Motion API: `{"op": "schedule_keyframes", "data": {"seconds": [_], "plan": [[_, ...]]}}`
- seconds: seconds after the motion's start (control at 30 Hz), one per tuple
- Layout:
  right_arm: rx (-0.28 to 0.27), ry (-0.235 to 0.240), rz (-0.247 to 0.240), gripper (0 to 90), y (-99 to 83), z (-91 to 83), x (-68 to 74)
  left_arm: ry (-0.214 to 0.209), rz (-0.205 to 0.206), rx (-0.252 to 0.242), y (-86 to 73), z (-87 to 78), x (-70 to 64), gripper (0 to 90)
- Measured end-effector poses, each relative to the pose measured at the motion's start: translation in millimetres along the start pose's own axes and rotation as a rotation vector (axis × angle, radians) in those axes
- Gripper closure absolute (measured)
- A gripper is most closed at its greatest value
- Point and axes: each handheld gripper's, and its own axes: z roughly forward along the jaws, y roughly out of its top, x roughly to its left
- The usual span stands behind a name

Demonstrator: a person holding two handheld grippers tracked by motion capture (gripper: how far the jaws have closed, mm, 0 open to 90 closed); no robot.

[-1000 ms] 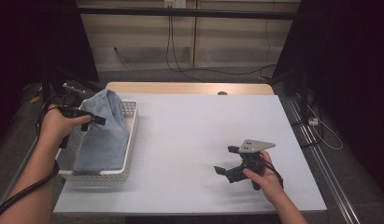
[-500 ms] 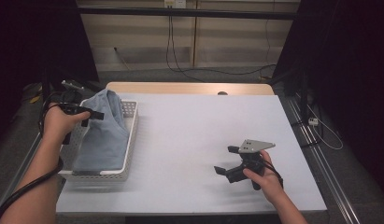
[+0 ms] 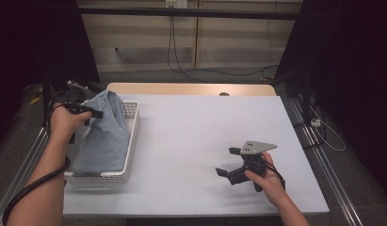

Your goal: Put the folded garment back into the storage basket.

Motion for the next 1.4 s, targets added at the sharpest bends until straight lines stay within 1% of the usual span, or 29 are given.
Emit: {"op": "schedule_keyframes", "data": {"seconds": [0.03,0.07,0.1,0.13,0.2,0.23,0.33,0.37,0.47,0.6,0.63,0.67,0.73,0.77,0.8,0.83,0.87,0.97,1.0,1.03,1.17,1.27,1.3,1.33,1.4], "plan": [[0.001,-0.001,0.001,2.5,0.0,-0.1,-0.1,0.001,-0.006,-0.006,-0.3,1.6,-0.8,81.4],[0.0,0.0,0.002,2.5,0.0,-0.1,-0.1,-0.006,-0.024,-0.019,-0.4,3.3,-1.9,82.1],[0.001,-0.001,0.0,2.5,0.0,-0.2,-0.1,-0.006,-0.024,-0.019,-0.4,3.3,-1.9,83.1],[0.001,-0.002,0.001,2.5,-0.1,-0.1,-0.1,-0.005,-0.017,-0.008,0.0,3.9,-1.6,84.3],[0.002,-0.001,0.0,2.5,-0.1,0.0,-0.2,-0.008,-0.021,-0.014,0.6,4.6,-1.8,85.6],[0.001,0.0,0.0,2.5,-0.1,0.0,-0.2,-0.011,-0.039,-0.024,0.6,5.7,-2.8,86.3],[0.001,0.001,0.001,2.5,-0.1,0.1,-0.3,-0.025,-0.057,-0.039,0.1,7.9,-3.0,86.7],[0.001,0.001,0.001,2.5,-0.2,0.1,-0.5,-0.028,-0.042,-0.029,-0.2,8.0,-1.7,86.7],[0.002,0.001,0.003,2.5,-0.5,0.4,-0.7,-0.034,-0.049,-0.039,-1.8,10.7,-1.7,87.0],[0.002,-0.001,0.003,2.5,-0.5,0.4,-1.0,-0.042,-0.047,-0.044,-3.5,14.6,-2.7,87.2],[0.002,-0.001,0.003,2.5,-0.5,0.4,-1.1,-0.045,-0.057,-0.042,-3.9,15.7,-3.5,87.1],[0.002,-0.001,0.003,2.5,-0.5,0.3,-1.1,-0.046,-0.047,-0.04,-4.4,17.0,-3.1,87.2],[0.0,-0.001,0.003,2.5,-0.4,0.2,-1.3,-0.047,-0.05,-0.041,-5.9,20.0,-3.9,87.1],[0.0,-0.001,0.003,2.5,-0.4,0.1,-1.3,-0.051,-0.047,-0.032,-6.4,20.9,-3.7,87.1],[0.0,-0.002,0.002,2.5,-0.5,0.0,-1.4,-0.048,-0.05,-0.035,-7.3,22.9,-4.1,87.1],[0.0,0.0,0.003,2.5,-0.5,-0.1,-1.4,-0.053,-0.049,-0.026,-8.0,24.1,-4.0,87.0],[0.0,0.0,0.003,2.5,-0.5,-0.2,-1.4,-0.046,-0.069,-0.043,-9.1,27.2,-5.4,86.9],[-0.001,-0.001,0.001,2.5,-0.6,-0.5,-1.7,-0.05,-0.051,-0.019,-11.8,31.1,-3.7,86.8],[-0.001,-0.001,0.001,2.5,-0.6,-0.5,-1.7,-0.05,-0.051,-0.019,-11.8,31.1,-3.7,86.7],[0.0,-0.001,0.003,2.5,-0.6,-0.8,-1.8,-0.051,-0.056,-0.021,-13.7,34.8,-3.7,86.7],[0.001,-0.001,0.003,2.5,-0.7,-0.7,-1.9,-0.053,-0.052,-0.014,-17.9,42.1,-2.7,86.6],[0.0,0.0,0.0,2.5,-0.6,-0.5,-1.8,-0.057,-0.055,-0.003,-21.4,47.6,-2.1,86.5],[0.0,-0.001,-0.001,2.5,-0.6,-0.4,-1.6,-0.056,-0.057,-0.003,-22.7,49.5,-1.9,86.5],[0.001,-0.001,-0.001,2.5,-0.6,-0.3,-1.4,-0.055,-0.069,-0.009,-24.0,51.5,-2.5,86.5],[0.002,-0.001,-0.001,2.5,-0.7,0.0,-1.5,-0.057,-0.05,0.006,-26.1,53.6,-1.3,86.5]]}}
